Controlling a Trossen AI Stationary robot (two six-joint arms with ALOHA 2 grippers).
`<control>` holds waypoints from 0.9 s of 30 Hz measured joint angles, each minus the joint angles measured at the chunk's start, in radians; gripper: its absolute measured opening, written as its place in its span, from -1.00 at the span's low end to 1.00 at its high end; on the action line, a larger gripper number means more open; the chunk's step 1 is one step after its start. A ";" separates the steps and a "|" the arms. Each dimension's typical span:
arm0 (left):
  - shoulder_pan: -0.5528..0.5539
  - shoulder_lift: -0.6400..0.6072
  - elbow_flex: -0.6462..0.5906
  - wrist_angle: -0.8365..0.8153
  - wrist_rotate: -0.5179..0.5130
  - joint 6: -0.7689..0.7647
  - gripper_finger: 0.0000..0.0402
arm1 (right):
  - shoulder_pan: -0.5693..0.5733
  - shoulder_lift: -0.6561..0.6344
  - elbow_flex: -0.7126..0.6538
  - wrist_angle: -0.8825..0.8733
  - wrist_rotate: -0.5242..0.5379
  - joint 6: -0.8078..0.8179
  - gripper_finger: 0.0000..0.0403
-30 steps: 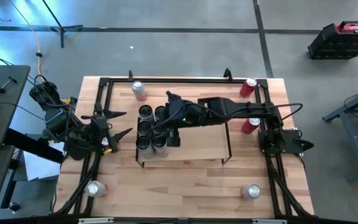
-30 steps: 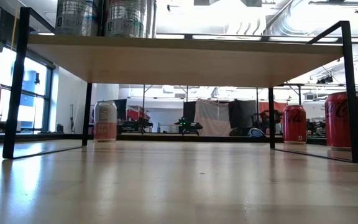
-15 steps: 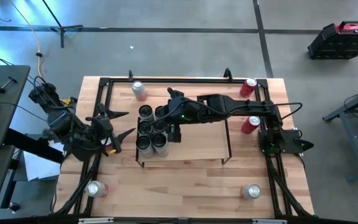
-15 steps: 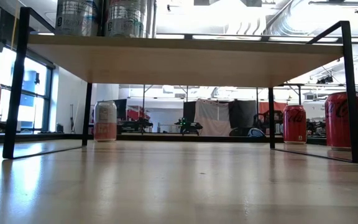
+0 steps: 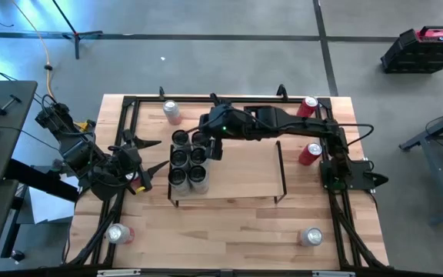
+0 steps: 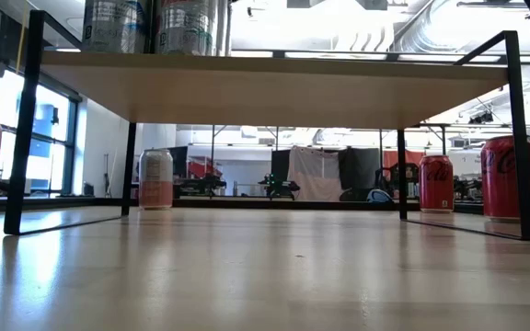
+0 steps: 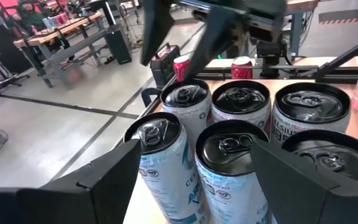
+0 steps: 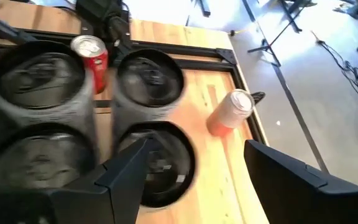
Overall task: Place canned beverage on shelf
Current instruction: Adjust the soda cans on the shelf
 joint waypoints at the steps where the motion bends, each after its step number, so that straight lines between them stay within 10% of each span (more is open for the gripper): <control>1: 0.000 0.000 0.000 0.000 0.003 0.000 0.46 | -0.005 0.000 0.000 -0.001 -0.008 0.000 0.24; 27: -0.002 -0.006 0.000 -0.002 0.106 0.043 0.46 | 0.129 0.012 0.000 0.048 -0.121 0.005 0.24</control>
